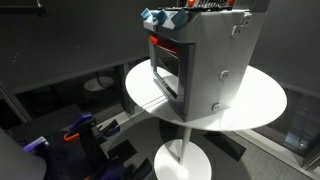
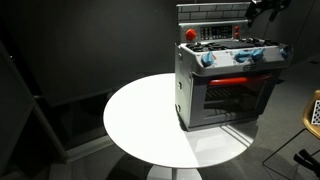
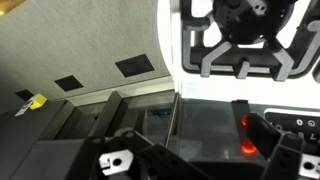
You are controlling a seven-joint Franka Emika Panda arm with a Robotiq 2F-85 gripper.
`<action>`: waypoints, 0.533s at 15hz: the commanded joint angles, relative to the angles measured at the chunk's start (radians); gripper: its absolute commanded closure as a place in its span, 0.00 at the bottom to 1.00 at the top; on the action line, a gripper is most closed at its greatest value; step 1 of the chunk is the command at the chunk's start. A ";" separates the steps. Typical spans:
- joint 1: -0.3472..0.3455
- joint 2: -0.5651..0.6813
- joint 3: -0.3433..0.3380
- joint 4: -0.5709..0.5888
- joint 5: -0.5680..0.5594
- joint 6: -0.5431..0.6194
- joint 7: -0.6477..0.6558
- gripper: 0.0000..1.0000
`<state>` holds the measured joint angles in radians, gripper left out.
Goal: Press the top right orange button on the stove
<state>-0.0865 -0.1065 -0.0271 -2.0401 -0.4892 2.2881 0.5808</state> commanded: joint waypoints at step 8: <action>0.016 -0.192 0.010 -0.062 0.255 -0.327 -0.211 0.00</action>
<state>-0.0725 -0.2390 -0.0185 -2.0775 -0.2931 2.0374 0.4341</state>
